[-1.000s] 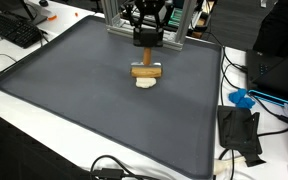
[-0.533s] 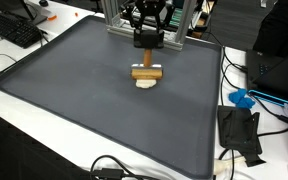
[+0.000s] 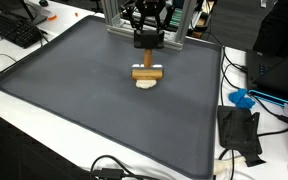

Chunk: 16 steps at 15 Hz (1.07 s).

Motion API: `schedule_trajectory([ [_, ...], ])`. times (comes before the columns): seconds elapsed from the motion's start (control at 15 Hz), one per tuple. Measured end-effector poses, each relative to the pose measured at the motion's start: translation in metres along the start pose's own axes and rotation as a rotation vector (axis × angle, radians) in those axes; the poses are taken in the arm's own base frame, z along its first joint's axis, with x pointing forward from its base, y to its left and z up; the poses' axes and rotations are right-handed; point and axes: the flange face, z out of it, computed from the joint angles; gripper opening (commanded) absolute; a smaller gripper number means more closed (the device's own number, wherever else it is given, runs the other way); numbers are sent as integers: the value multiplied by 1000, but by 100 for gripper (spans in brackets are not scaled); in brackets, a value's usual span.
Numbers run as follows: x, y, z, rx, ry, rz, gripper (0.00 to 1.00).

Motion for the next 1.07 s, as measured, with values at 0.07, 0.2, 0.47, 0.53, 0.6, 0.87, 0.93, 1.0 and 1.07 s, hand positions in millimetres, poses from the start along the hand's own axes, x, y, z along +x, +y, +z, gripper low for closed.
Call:
schedule_trajectory([
  [0.07,0,0,0,0,0,-1,23],
  [0.2,0,0,0,0,0,-3,23],
  [0.47,2,-2,1,1,6,-5,23],
  [0.53,2,-2,2,2,10,-5,23],
  [0.6,3,-3,2,3,14,-3,23],
  [0.87,5,-5,4,5,34,2,23],
  [0.93,6,-5,4,5,38,2,23],
  [1.0,7,-6,5,4,43,2,23],
  [1.07,7,-7,5,4,48,1,23],
])
